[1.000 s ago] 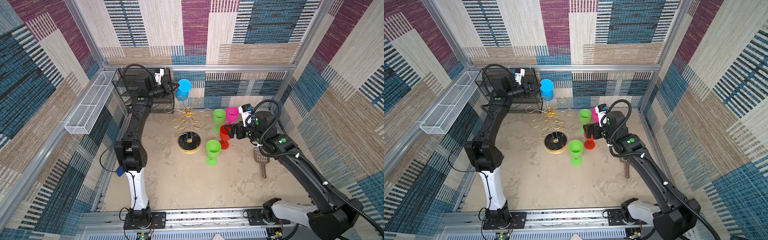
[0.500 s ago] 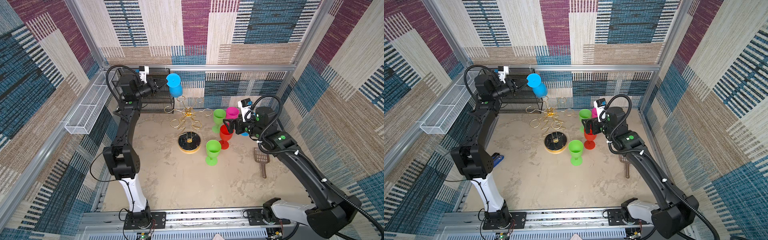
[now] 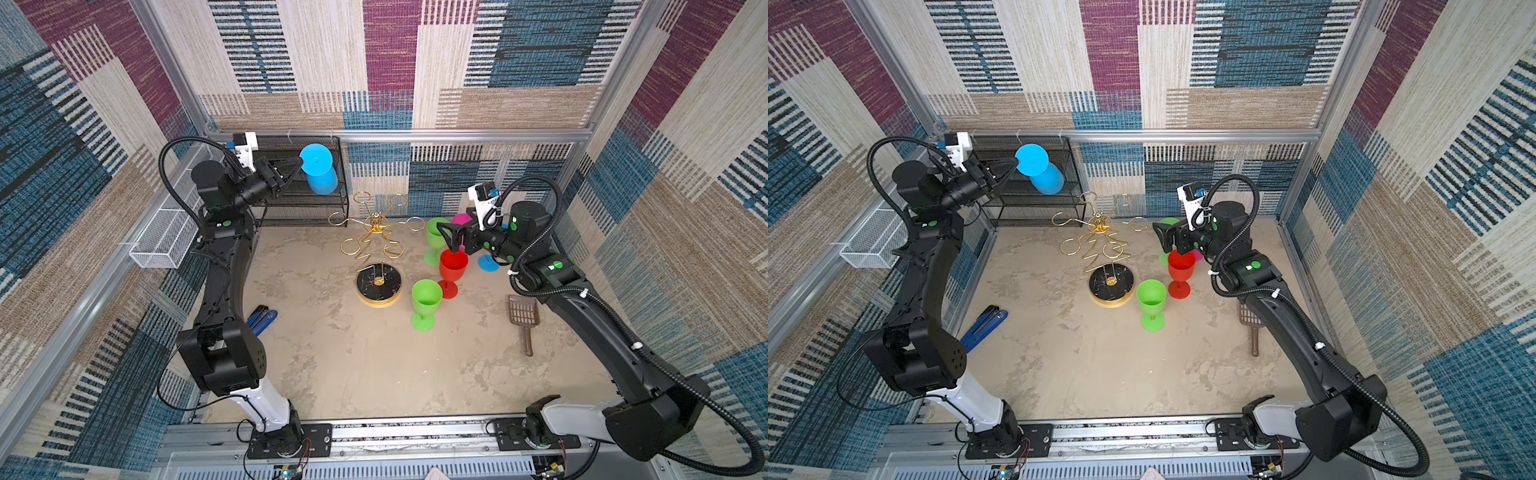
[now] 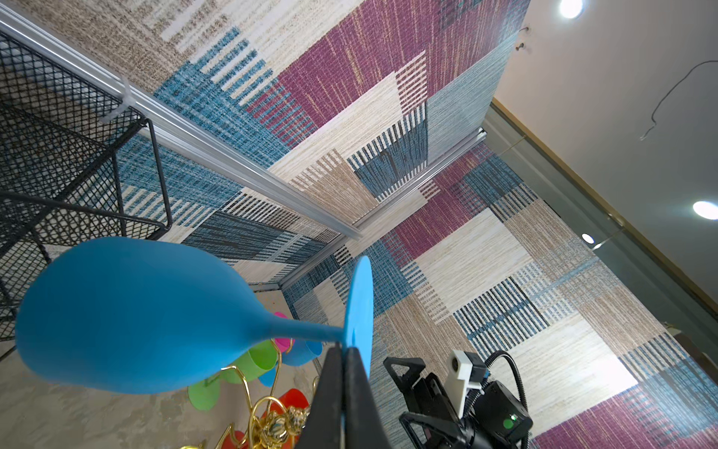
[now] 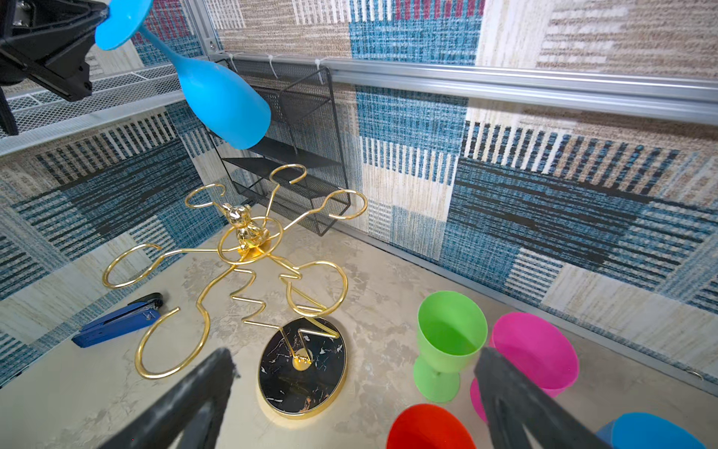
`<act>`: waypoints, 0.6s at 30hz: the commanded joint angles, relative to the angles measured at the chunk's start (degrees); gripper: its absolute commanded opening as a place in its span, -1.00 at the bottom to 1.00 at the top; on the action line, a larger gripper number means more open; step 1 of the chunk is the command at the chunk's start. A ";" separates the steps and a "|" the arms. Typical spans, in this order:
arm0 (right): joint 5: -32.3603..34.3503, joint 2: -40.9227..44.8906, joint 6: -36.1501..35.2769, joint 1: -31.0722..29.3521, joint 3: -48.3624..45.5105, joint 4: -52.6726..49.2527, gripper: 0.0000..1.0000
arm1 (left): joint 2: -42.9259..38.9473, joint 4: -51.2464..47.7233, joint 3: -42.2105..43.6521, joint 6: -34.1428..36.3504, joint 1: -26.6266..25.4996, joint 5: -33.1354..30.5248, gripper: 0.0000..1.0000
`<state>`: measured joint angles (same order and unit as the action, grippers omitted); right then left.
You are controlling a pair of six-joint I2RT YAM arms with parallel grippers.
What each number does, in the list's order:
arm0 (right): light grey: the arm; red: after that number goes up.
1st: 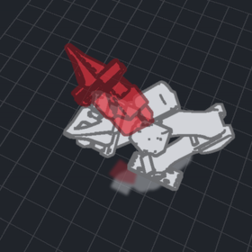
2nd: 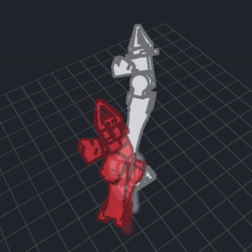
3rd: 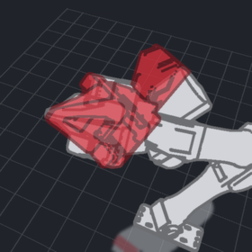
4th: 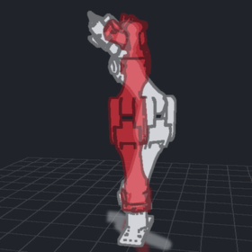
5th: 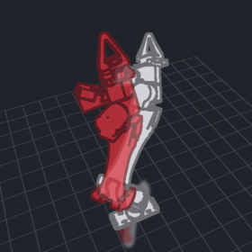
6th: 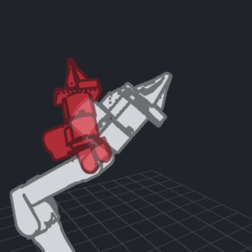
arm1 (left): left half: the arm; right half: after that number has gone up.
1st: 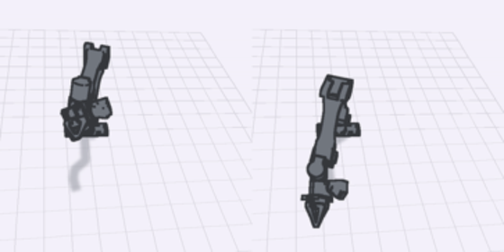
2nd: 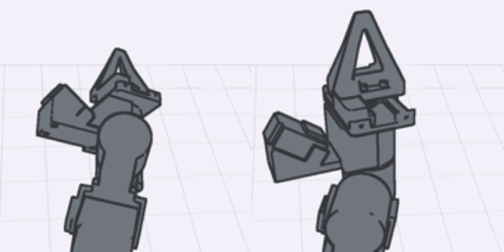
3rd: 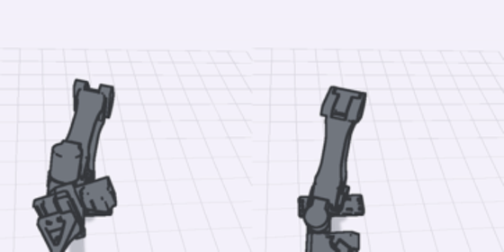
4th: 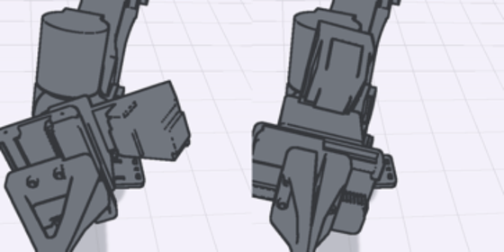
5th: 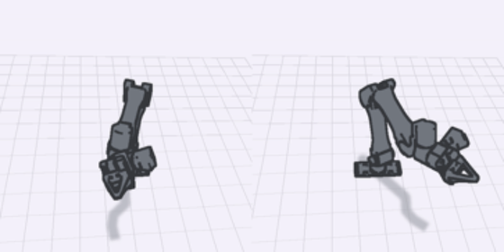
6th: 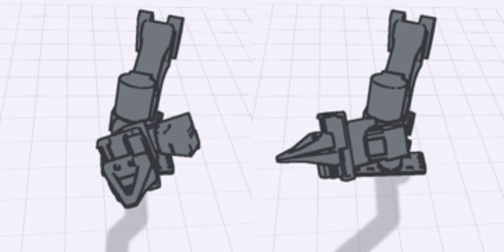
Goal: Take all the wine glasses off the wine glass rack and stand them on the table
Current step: 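Raise the blue glass with the left gripper while the right gripper reaches toward it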
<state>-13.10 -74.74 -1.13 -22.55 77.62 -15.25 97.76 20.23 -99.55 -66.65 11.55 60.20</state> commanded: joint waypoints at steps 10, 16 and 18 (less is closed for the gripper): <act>-5.61 0.75 -2.67 -0.07 0.42 5.35 0.99 | -7.29 9.98 7.27 -7.12 1.33 1.57 -1.00; -12.27 0.05 -4.39 -1.53 0.07 12.88 0.99 | -12.82 9.59 11.30 -7.87 2.22 2.14 -1.00; -12.49 -0.97 -6.31 -3.56 0.63 14.75 0.99 | -14.23 9.77 12.25 -8.82 2.34 2.58 -1.00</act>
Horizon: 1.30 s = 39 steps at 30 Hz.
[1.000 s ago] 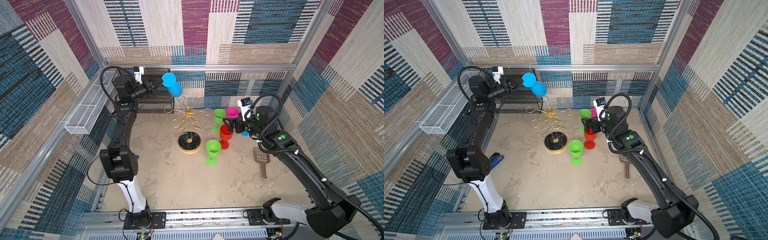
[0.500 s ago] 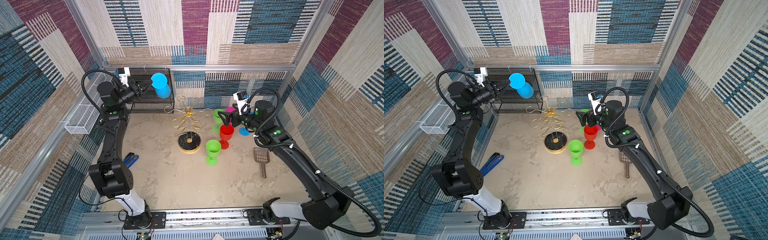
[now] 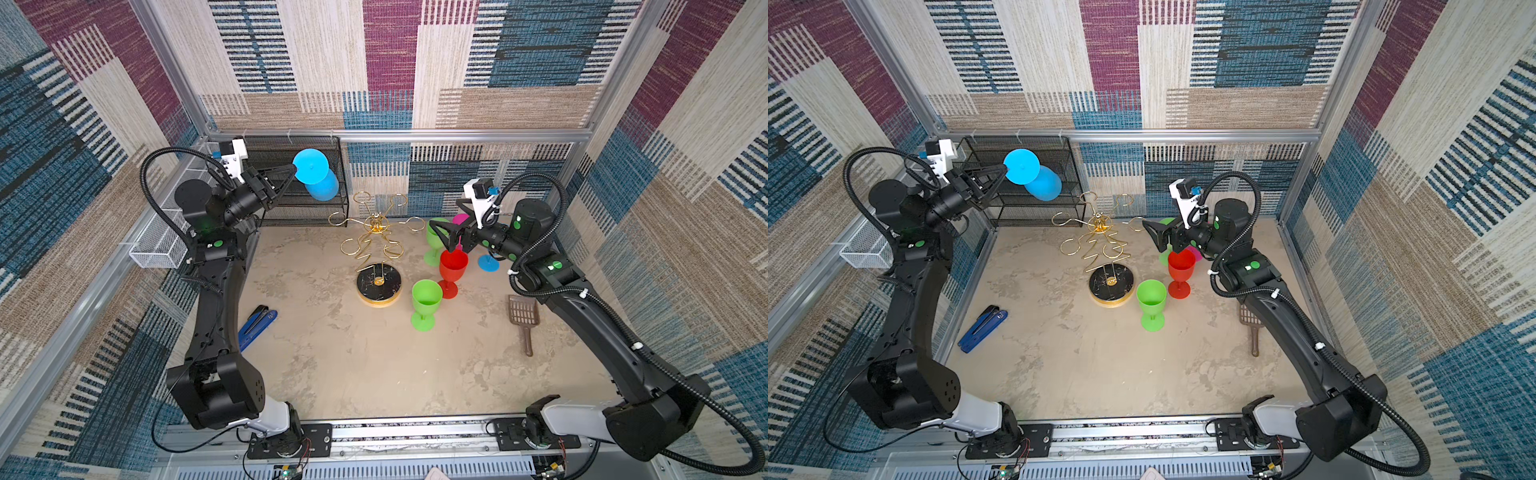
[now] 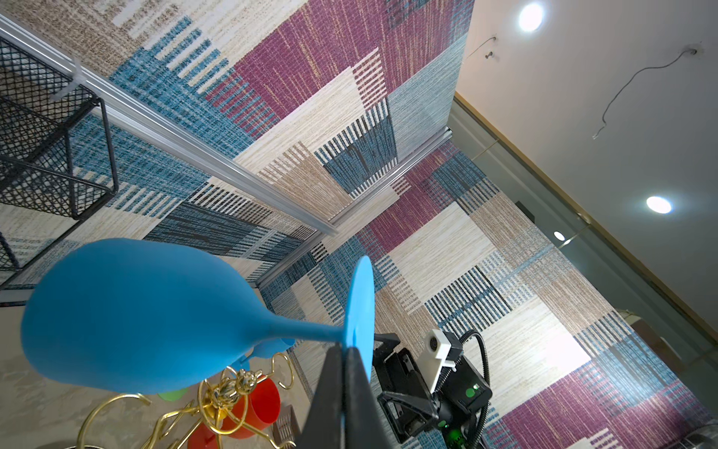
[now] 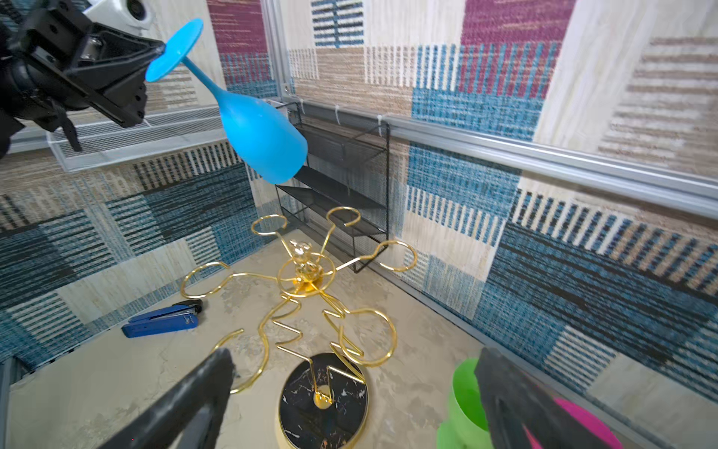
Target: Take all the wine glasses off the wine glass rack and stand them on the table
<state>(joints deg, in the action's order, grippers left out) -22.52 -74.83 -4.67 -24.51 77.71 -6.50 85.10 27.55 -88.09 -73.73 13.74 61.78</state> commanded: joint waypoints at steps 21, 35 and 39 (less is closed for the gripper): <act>-9.58 -22.56 -13.70 -13.89 18.08 21.97 0.98 | -11.13 11.43 6.95 -14.66 -3.46 2.02 -1.00; -7.99 -32.52 -13.06 -15.73 30.21 21.30 0.98 | -12.68 10.20 8.43 -14.52 -5.87 2.96 -1.00; -6.51 -34.63 -12.47 -16.00 33.42 19.70 0.99 | -12.77 11.19 9.04 -15.11 -6.27 3.00 -1.00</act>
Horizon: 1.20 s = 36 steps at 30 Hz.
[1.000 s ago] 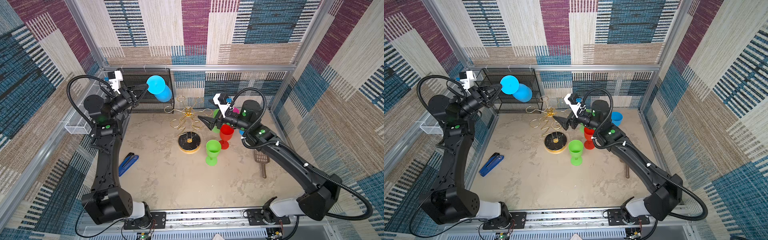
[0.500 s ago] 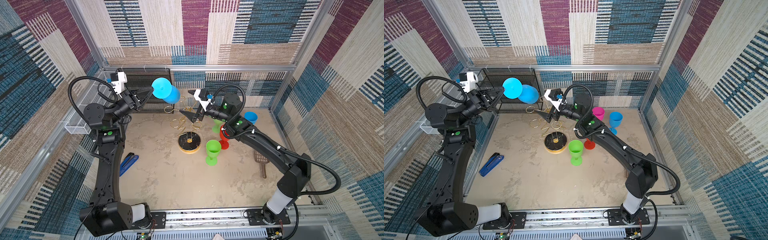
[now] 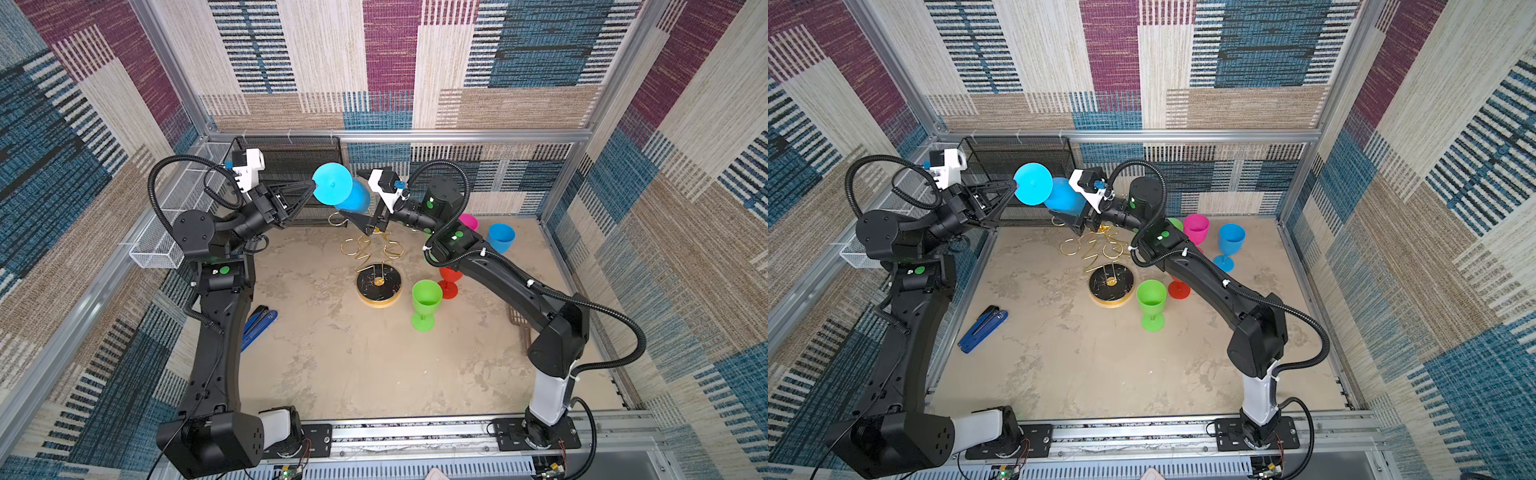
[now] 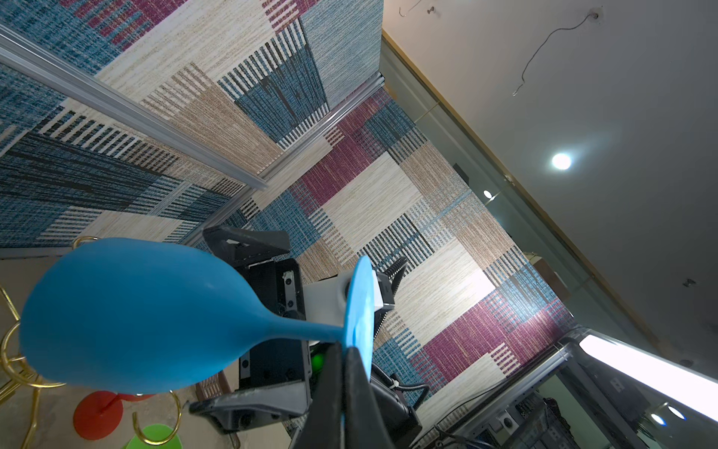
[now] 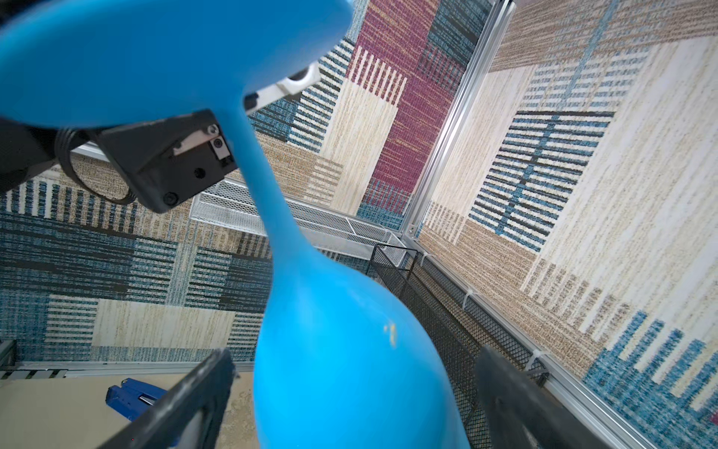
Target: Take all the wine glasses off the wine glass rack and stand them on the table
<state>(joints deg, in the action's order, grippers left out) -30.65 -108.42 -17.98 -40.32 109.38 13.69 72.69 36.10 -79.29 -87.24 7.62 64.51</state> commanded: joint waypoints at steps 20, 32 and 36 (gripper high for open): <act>4.36 -5.06 2.05 -1.56 9.19 -9.55 0.59 | 1.33 8.64 0.10 -6.12 -0.22 0.22 -1.00; 9.79 -0.59 5.86 -1.56 10.45 -21.92 0.22 | 3.56 12.48 0.21 -3.63 0.27 0.19 -0.41; 12.69 4.45 8.14 -1.61 8.24 -28.47 0.10 | 3.26 14.37 2.49 -0.37 0.48 -1.40 -0.30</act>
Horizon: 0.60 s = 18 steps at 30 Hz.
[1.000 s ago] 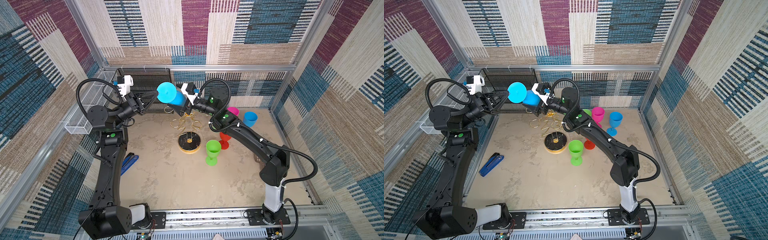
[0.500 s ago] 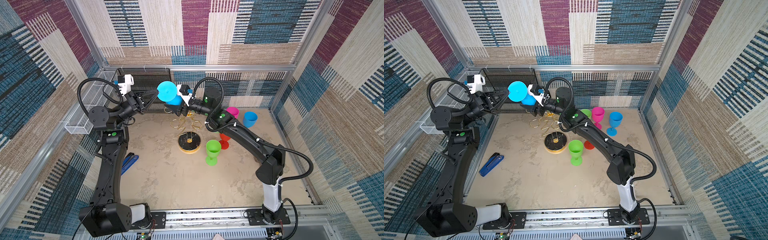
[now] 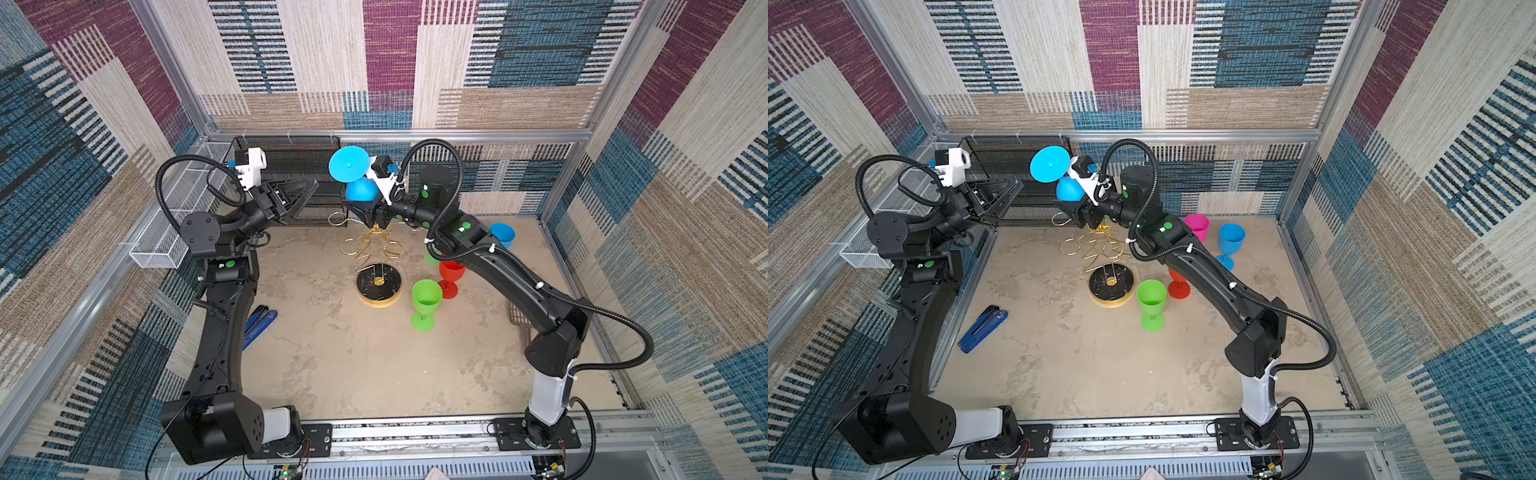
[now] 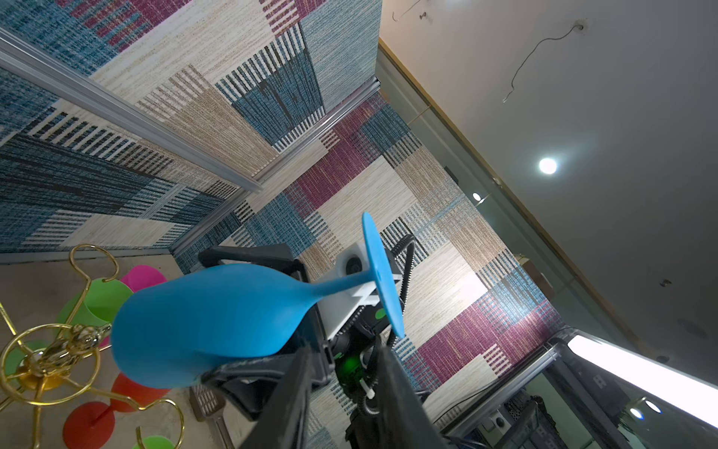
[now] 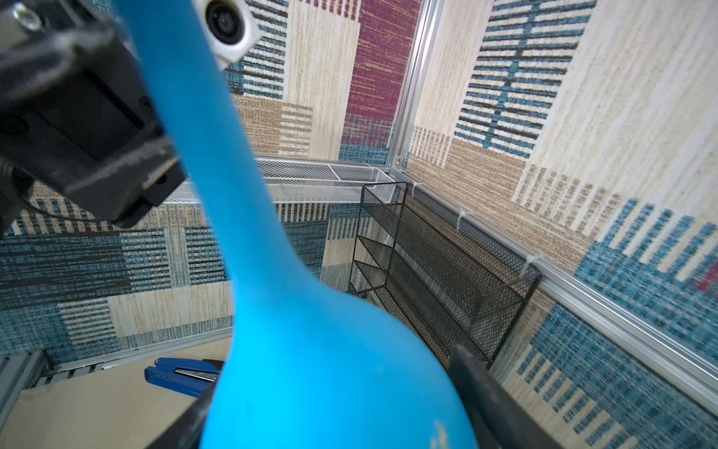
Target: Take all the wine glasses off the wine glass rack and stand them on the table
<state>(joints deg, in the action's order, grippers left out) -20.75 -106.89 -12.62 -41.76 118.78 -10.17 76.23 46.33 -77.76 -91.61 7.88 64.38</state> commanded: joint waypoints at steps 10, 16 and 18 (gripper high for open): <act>5.55 17.09 10.93 -0.17 -10.83 -26.22 -0.08 | -8.84 -1.74 15.49 57.46 -2.09 -13.80 -0.27; 4.68 22.97 13.69 -0.60 -16.16 -33.03 -0.13 | -10.13 15.61 25.63 77.15 -4.70 -9.73 -0.23; 3.57 23.65 14.27 -0.86 -17.55 -34.02 -0.14 | -10.42 15.33 26.63 82.92 -5.58 -6.96 -0.29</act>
<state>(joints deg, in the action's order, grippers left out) -15.75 -84.09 -0.62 -42.33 102.52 -40.69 66.35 53.98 -52.18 -24.49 3.03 54.33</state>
